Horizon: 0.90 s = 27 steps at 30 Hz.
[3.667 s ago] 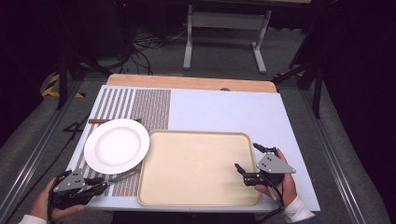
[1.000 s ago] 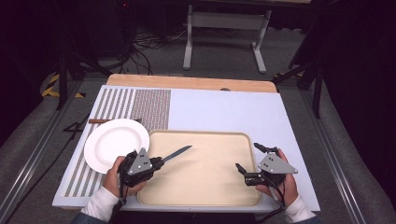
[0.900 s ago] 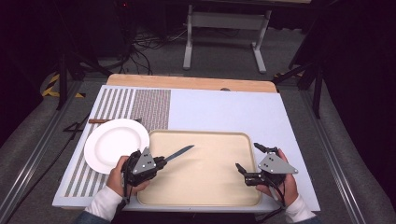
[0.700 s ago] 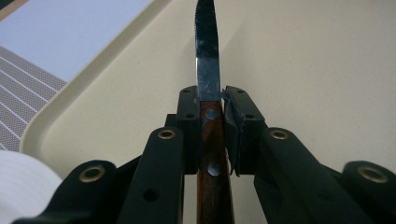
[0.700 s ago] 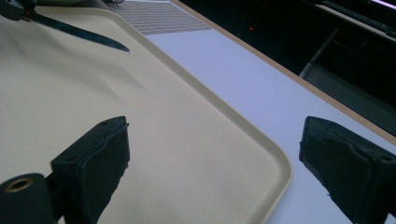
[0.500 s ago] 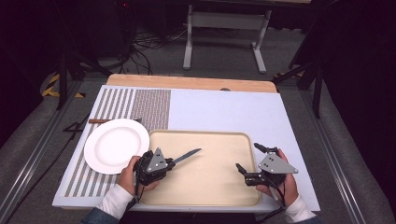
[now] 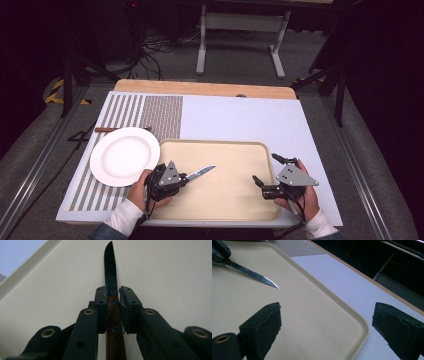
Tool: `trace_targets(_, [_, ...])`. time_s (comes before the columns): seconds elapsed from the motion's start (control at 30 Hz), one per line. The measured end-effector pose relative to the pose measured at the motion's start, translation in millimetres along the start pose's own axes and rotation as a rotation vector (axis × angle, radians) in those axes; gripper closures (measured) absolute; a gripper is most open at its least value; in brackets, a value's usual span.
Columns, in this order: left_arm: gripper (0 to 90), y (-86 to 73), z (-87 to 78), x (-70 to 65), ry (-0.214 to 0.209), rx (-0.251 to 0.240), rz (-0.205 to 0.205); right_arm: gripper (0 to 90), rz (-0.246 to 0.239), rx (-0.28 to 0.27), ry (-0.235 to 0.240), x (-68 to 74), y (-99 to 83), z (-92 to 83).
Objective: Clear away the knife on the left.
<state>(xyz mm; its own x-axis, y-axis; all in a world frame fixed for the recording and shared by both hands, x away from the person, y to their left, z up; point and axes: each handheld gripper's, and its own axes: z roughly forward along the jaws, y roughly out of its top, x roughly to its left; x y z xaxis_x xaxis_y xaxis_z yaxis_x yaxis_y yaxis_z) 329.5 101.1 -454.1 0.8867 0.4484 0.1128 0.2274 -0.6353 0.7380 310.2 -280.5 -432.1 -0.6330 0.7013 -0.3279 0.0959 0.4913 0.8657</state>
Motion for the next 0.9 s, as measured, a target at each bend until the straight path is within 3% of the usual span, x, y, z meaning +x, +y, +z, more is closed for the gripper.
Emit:
trace_targets(0.13, [76.3,2.2,-8.9,2.8,0.006,-0.033,-0.007,9.4,0.003,0.000,0.000,-0.3,-0.3,0.1])
trace_targets(0.2, [80.9,2.5,-11.6,4.3,-0.002,-0.035,0.001,9.4,0.002,0.002,-0.002,-0.3,-0.3,0.3])
trace_targets(0.3, [89.6,4.6,-10.9,5.9,-0.007,-0.005,0.053,9.4,0.003,0.002,-0.004,-0.4,-0.1,0.5])
trace_targets(0.4, [89.7,7.3,-6.8,5.0,-0.040,0.022,0.104,9.4,0.007,0.006,-0.004,-0.4,-0.7,1.3])
trace_targets(0.47, [89.8,11.9,-2.1,1.4,-0.076,0.036,0.162,9.4,0.008,0.009,-0.003,-0.3,-1.0,1.8])
trace_targets(0.7, [89.7,21.1,14.5,-6.2,-0.132,0.097,0.287,9.4,0.007,0.017,-0.001,0.4,-2.0,2.5])
trace_targets(0.8, [89.6,23.2,22.2,-7.4,-0.110,0.140,0.305,9.4,0.008,0.021,-0.005,-0.2,-3.1,2.8])
trace_targets(0.9, [89.5,23.0,24.3,-4.8,-0.118,0.138,0.293,9.4,0.007,0.024,-0.004,0.2,-3.4,2.5])
